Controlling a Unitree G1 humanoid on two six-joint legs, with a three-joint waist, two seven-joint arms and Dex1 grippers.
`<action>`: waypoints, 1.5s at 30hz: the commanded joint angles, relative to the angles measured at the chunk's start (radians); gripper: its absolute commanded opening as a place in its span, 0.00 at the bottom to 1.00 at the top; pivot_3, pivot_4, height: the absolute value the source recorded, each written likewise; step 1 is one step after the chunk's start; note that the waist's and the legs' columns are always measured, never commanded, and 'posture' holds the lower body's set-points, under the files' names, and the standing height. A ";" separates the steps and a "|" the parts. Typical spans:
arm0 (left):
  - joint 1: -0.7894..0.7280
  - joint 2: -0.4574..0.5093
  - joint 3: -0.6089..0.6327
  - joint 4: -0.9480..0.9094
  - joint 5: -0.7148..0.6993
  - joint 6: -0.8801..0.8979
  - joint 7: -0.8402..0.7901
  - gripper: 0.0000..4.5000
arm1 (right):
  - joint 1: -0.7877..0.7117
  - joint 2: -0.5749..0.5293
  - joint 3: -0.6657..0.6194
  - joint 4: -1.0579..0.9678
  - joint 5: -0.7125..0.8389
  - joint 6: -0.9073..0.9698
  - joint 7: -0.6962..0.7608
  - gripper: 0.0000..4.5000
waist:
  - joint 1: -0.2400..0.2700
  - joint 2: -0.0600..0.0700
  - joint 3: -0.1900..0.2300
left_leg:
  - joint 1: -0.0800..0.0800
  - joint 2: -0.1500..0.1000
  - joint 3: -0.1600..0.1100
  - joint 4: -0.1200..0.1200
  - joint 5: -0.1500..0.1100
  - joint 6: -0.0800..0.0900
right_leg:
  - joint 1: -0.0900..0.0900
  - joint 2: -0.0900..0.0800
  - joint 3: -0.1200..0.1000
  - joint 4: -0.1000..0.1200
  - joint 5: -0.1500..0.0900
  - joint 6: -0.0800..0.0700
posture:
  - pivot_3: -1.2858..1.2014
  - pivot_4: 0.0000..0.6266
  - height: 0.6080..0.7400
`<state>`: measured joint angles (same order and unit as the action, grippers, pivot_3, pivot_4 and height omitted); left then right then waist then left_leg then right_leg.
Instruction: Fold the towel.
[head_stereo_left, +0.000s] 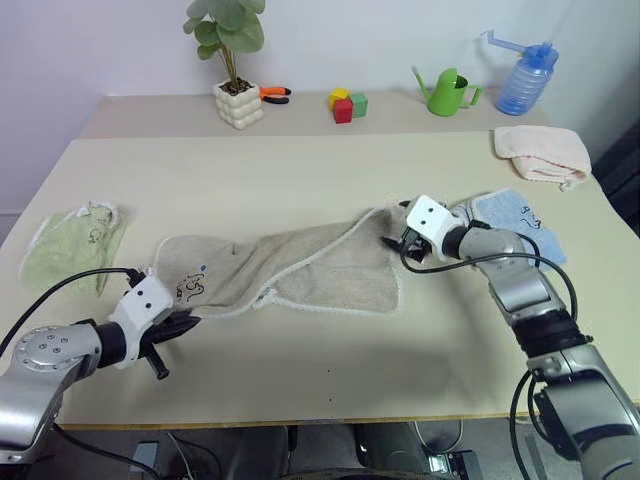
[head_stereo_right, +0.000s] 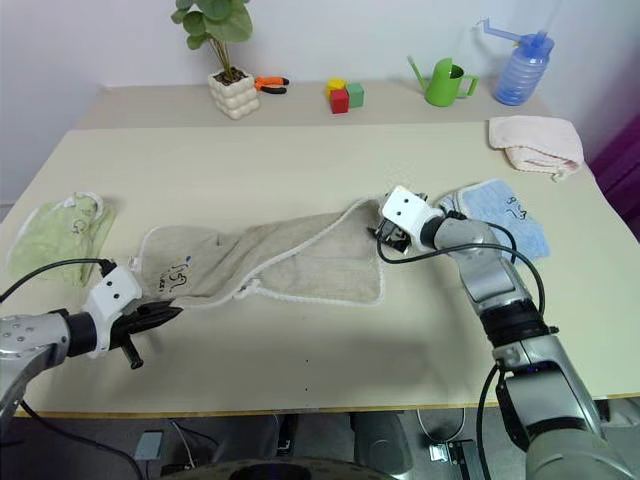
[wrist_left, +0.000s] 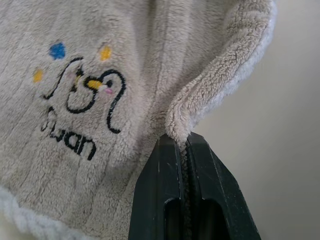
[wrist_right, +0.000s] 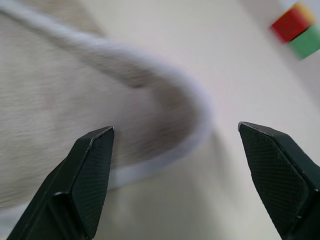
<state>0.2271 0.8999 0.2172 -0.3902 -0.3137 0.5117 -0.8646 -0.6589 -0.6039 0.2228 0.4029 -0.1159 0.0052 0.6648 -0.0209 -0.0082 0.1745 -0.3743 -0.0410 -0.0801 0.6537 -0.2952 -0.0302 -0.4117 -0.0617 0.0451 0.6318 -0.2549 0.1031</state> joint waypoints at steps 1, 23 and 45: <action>0.002 -0.003 -0.006 -0.014 0.013 -0.017 0.001 0.00 | -0.076 0.014 0.009 0.112 -0.047 -0.107 -0.016 0.90 | 0.000 0.000 0.000 | 0.000 0.000 0.000 0.000 0.000 0.000 | 0.000 0.000 0.000 0.000 0.000 0.000 | 0.52 0.24 0.90; 0.009 -0.043 0.016 -0.021 0.012 -0.035 0.025 0.00 | -0.272 0.052 -0.009 0.438 -0.037 -0.335 0.179 0.00 | 0.000 0.001 0.001 | 0.000 0.000 0.000 -0.001 0.000 0.000 | 0.000 0.000 0.000 0.000 0.000 0.000 | 0.52 0.24 0.90; -1.048 -0.116 0.026 0.757 0.120 -0.400 0.261 0.00 | -0.461 -0.123 -0.148 0.195 0.035 -0.319 0.118 0.00 | -0.033 0.000 0.000 | -0.031 -0.002 0.008 0.009 0.005 -0.008 | -0.037 -0.002 -0.002 0.018 0.001 0.000 | 0.52 0.24 0.90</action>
<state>-0.8598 0.7690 0.2211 0.3988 -0.1681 0.0956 -0.5541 -1.1461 -0.7153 0.0930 0.6618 -0.1277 -0.3329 0.7271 -0.0535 -0.0080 0.1740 -0.4042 -0.0427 -0.0717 0.6627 -0.2911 -0.0367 -0.4489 -0.0641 0.0428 0.6498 -0.2535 0.1027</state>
